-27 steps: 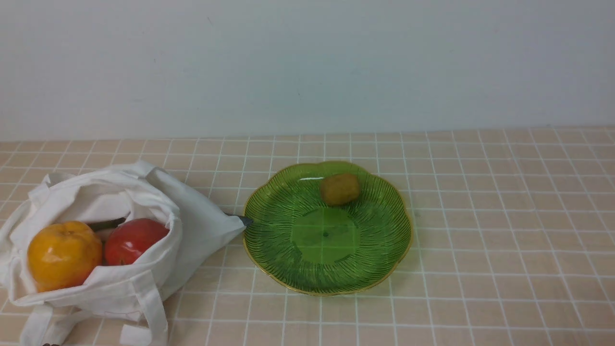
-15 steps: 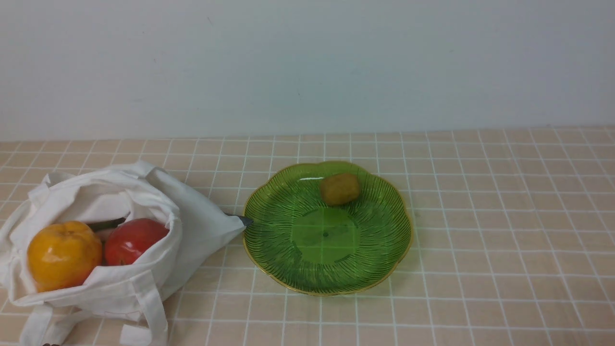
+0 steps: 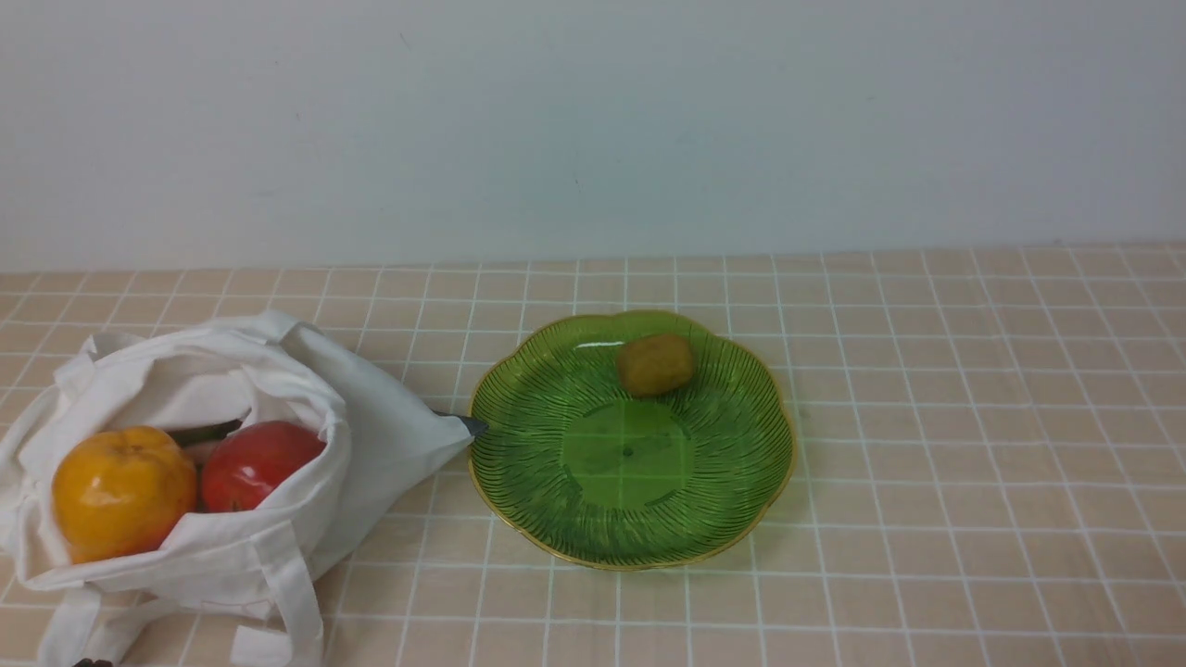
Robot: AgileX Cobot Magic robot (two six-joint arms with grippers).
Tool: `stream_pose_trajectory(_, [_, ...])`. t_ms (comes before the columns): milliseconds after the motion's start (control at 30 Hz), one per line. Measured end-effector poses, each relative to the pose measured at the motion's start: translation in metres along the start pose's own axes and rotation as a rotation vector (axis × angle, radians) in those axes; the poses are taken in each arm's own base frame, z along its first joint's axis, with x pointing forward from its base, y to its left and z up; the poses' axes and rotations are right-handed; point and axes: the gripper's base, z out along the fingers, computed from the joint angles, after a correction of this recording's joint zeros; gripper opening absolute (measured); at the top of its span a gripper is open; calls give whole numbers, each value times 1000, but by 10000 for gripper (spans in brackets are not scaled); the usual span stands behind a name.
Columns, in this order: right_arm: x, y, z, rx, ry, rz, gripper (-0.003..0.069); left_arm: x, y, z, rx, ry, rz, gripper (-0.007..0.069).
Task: Take the fruit out of the bag on the brown coffee tablecloth and place them on the plate.
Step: 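Reach into the bag and grasp a fruit with the left gripper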
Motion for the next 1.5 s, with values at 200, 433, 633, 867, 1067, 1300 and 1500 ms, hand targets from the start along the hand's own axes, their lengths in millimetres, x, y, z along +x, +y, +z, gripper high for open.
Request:
stream_pose_trajectory(200, [0, 0, 0, 0, 0, 0, -14, -10, -5, -1, 79, -93, -431, -8])
stream_pose_trajectory(433, [0, 0, 0, 0, 0, 0, -14, -29, 3, -5, 96, -326, -777, -8])
stream_pose_trajectory(633, [0, 0, 0, 0, 0, 0, -14, -89, 4, -35, 98, -534, -580, -8])
stream_pose_trajectory(867, [0, 0, 0, 0, 0, 0, -14, -149, -21, -13, 228, -94, -248, -8])
stream_pose_trajectory(1067, [0, 0, 0, 0, 0, 0, -14, -150, -19, 42, 218, 514, -77, -8])
stream_pose_trajectory(1300, [0, 0, 0, 0, 0, 0, -14, -160, 9, 72, -68, 723, -35, 8])
stream_pose_trajectory(1500, [0, 0, 0, 0, 0, 0, -14, -154, 33, 100, -154, 866, -102, 16])
